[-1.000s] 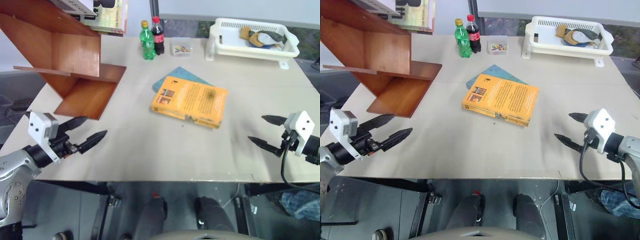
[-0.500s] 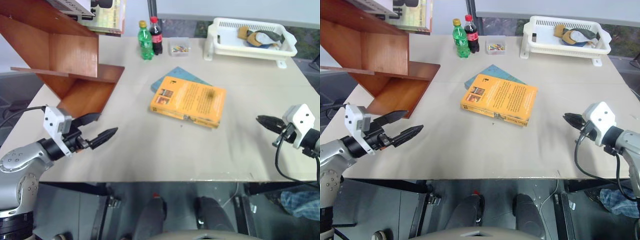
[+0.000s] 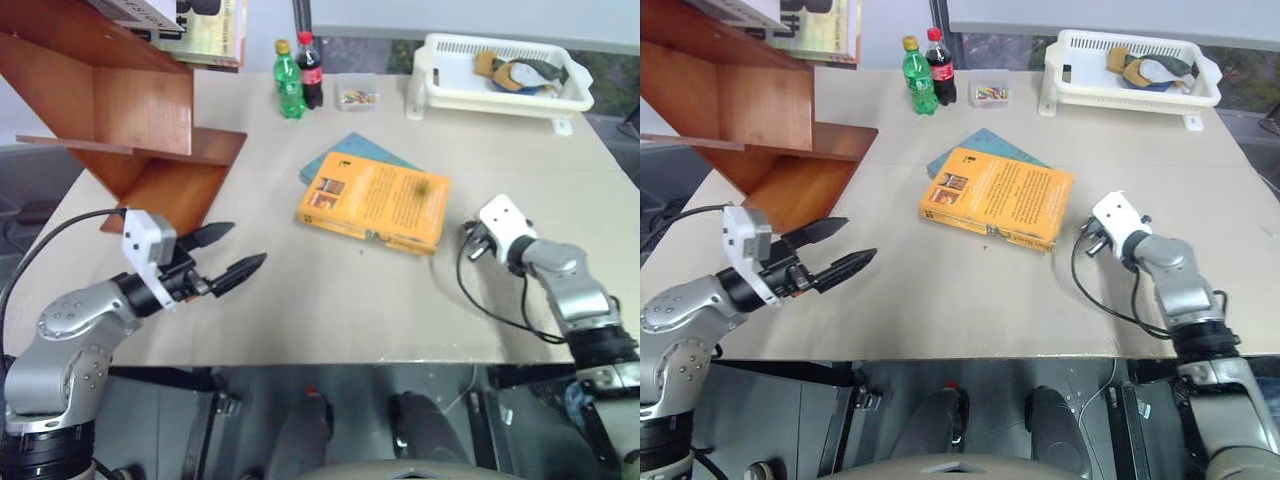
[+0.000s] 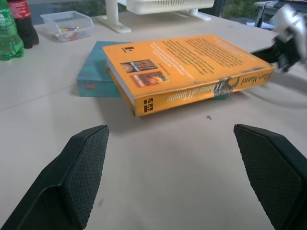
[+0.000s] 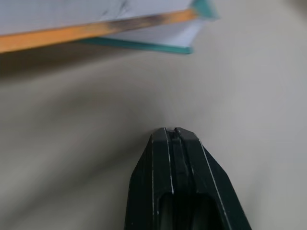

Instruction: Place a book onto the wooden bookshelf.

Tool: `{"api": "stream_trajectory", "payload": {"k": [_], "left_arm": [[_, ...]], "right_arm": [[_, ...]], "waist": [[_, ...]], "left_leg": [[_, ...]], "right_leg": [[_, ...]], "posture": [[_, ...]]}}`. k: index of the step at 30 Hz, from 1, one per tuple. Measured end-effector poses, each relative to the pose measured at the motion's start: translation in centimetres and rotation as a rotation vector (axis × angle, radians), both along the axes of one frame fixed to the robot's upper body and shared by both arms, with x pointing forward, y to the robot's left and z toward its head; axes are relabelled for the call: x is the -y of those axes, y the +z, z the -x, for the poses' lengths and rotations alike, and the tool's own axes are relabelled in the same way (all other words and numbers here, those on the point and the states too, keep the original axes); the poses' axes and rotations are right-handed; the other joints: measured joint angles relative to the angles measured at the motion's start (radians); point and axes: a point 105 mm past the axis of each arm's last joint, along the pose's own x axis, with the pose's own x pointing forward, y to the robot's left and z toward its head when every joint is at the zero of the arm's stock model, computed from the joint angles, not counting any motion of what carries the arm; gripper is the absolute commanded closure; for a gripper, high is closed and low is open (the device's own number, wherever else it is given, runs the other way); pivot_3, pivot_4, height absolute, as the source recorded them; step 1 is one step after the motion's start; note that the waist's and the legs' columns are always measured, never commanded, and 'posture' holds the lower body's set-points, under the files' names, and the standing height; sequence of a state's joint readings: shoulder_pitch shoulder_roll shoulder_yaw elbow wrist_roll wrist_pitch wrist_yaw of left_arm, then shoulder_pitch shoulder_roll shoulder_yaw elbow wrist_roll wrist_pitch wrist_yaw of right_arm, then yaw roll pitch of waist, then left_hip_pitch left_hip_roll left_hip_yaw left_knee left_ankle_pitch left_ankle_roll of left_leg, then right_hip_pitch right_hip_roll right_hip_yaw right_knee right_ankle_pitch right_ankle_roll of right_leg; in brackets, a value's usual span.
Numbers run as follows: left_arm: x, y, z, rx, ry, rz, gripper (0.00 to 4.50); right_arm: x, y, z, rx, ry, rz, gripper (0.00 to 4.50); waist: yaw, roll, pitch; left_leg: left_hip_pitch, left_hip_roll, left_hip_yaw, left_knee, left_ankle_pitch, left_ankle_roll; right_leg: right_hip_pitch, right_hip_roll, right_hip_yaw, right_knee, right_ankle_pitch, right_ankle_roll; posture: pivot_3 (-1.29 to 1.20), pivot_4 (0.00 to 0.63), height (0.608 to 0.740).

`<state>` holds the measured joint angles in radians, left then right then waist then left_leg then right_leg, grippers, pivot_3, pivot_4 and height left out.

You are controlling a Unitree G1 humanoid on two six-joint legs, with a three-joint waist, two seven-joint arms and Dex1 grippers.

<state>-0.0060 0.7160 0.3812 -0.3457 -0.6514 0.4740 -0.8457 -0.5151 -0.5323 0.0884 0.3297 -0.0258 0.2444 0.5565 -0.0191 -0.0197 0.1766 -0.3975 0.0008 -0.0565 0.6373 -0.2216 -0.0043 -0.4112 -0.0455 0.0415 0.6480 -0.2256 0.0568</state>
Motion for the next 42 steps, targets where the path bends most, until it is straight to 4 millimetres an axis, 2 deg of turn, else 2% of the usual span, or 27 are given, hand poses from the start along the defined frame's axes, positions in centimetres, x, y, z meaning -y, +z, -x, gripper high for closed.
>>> {"api": "stream_trajectory", "payload": {"k": [2,5,7,17,23,28,30,33,35,37,40,41,42], "left_arm": [[0.3,0.0,-0.3,0.006,0.011,0.018,0.00],[1.7,-0.4,-0.7,0.009,0.004,0.045,0.00],[2.5,-0.5,-0.7,0.010,-0.008,0.052,0.00],[2.2,-0.8,-0.3,0.010,0.042,0.042,0.00],[2.0,-2.0,-0.2,-0.045,0.093,0.102,0.00],[1.5,-3.3,-0.6,-0.138,0.216,0.234,0.00],[1.7,-4.2,-0.7,-0.273,0.263,0.377,0.00],[2.9,-4.0,-1.0,-0.402,0.230,0.542,0.00],[3.7,-3.9,-1.2,-0.461,0.201,0.634,0.00],[4.2,-4.1,-1.4,-0.510,0.189,0.694,0.00],[4.9,-4.5,-2.4,-0.595,0.180,0.840,0.00],[5.0,-4.5,-2.8,-0.608,0.178,0.871,0.00],[5.2,-4.5,-3.5,-0.634,0.173,0.919,0.00]], "right_arm": [[-0.8,0.0,-1.1,0.009,-0.006,-0.028,4.47],[-3.1,0.1,-2.4,0.030,0.023,-0.078,4.47],[-4.2,0.0,-2.5,0.036,0.057,-0.108,4.47],[-8.1,-0.9,0.0,-0.003,0.282,-0.248,4.47],[-11.9,-1.4,1.4,-0.031,0.393,-0.311,4.47],[-12.2,-1.5,2.0,-0.030,0.390,-0.321,4.47],[-10.9,-1.5,2.5,-0.036,0.363,-0.308,4.47],[-7.5,-1.5,3.8,-0.060,0.325,-0.278,3.60],[-5.4,-1.2,5.2,-0.070,0.310,-0.254,2.70],[-4.4,-0.7,6.4,-0.072,0.313,-0.242,1.75],[-2.6,1.9,8.8,-0.048,0.323,-0.255,0.38],[-2.3,2.7,9.4,-0.034,0.338,-0.254,0.05],[-2.1,4.3,10.8,-0.017,0.372,-0.259,0.05]], "waist": [[-0.003,0.000,0.000],[-0.014,-0.001,-0.001],[-0.021,-0.001,-0.001],[-0.025,-0.001,-0.001],[-0.025,-0.001,0.000],[-0.020,-0.001,0.000],[-0.014,-0.001,0.000],[-0.001,-0.001,0.000],[0.003,-0.001,0.000],[0.003,-0.001,0.000],[0.002,-0.001,0.000],[0.003,-0.001,0.000],[0.005,-0.001,0.000]], "left_leg": [[0.000,0.000,0.000,0.000,0.000,0.000],[0.001,-0.001,0.000,0.000,0.000,0.000],[0.001,0.000,0.000,0.000,0.000,0.000],[0.002,0.001,0.000,0.000,0.000,0.000],[0.004,0.002,0.000,0.001,0.000,0.000],[0.004,0.002,-0.001,0.002,0.000,0.000],[0.002,0.002,-0.002,0.003,0.000,0.000],[0.001,0.001,-0.003,0.006,0.000,0.000],[0.001,0.001,-0.002,0.006,0.000,0.000],[0.001,0.000,-0.002,0.006,0.000,0.000],[0.001,0.001,-0.002,0.007,0.000,0.000],[0.001,0.001,-0.003,0.007,0.000,0.000],[0.001,0.001,-0.003,0.008,0.000,0.000]], "right_leg": [[0.000,0.000,0.000,0.000,0.000,0.000],[0.000,0.000,0.000,0.000,0.001,-0.001],[0.000,0.001,0.000,0.001,0.001,-0.001],[0.000,0.004,0.002,0.004,0.001,-0.001],[-0.001,0.006,0.003,0.008,0.001,-0.002],[-0.001,0.005,0.002,0.008,0.001,-0.002],[0.000,0.004,0.001,0.009,0.001,-0.001],[0.000,0.002,0.000,0.009,0.001,-0.001],[0.000,0.002,0.000,0.009,0.001,-0.001],[0.000,0.003,0.001,0.010,0.001,-0.001],[0.000,0.005,0.001,0.010,0.000,-0.001],[0.000,0.006,0.000,0.010,0.000,-0.001],[0.000,0.007,0.000,0.011,-0.002,0.000]], "posture": [[0.00,0.150,0.740],[0.00,0.150,0.740],[0.00,0.150,0.740],[0.00,0.150,0.740],[0.00,0.150,0.740],[0.00,0.150,0.740],[0.00,0.150,0.740],[0.00,0.150,0.740],[0.00,0.150,0.740],[0.00,0.150,0.740],[0.00,0.150,0.740],[0.00,0.150,0.740],[0.00,0.150,0.740]]}}
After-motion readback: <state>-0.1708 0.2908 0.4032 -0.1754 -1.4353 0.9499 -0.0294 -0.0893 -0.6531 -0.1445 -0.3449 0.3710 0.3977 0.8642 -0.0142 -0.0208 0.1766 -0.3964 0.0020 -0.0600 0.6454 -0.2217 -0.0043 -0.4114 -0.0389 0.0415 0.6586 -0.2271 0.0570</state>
